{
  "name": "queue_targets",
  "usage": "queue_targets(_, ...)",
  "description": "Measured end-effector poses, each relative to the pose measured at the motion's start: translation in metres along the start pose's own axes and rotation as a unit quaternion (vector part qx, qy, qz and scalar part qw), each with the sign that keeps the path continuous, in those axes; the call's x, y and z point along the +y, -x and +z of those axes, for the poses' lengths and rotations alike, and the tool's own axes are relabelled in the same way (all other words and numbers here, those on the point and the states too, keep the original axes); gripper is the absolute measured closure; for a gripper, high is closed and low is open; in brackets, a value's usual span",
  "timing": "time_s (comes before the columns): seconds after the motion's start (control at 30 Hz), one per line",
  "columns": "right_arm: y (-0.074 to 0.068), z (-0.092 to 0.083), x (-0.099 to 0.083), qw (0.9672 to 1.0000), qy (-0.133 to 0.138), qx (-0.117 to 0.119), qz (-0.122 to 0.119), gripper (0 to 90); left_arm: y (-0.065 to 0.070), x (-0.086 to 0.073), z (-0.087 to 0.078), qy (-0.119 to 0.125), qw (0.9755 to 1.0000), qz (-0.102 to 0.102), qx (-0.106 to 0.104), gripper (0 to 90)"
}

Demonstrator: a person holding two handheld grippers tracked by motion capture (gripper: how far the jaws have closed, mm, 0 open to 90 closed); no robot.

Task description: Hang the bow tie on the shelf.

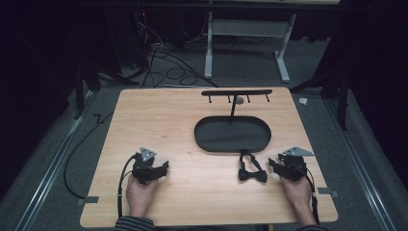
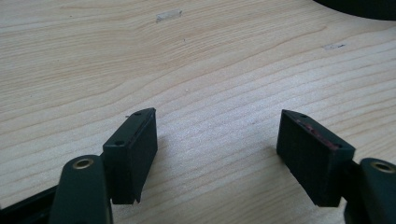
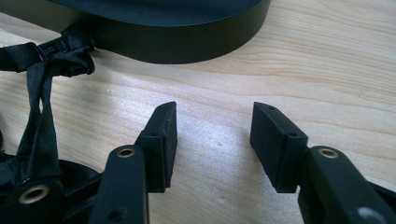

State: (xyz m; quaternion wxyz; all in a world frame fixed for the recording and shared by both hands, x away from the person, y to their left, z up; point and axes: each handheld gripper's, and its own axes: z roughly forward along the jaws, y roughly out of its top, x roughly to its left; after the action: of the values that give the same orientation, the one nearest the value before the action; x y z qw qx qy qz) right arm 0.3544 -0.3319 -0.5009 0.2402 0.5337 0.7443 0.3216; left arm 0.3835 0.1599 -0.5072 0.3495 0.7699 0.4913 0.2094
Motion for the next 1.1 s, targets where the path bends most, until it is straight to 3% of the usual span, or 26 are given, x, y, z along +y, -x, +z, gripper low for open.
queue_targets(0.3,0.0,-0.003,0.0,1.0,-0.002,0.002,0.001,56.6,0.0,0.0,0.0,0.0,1.0,0.0,0.0,29.4)
queue_targets(1.1,-0.013,-0.023,0.009,0.9986,0.03,0.044,-0.005,60.2,0.0,0.0,0.0,0.0,1.0,0.002,0.001,29.3)
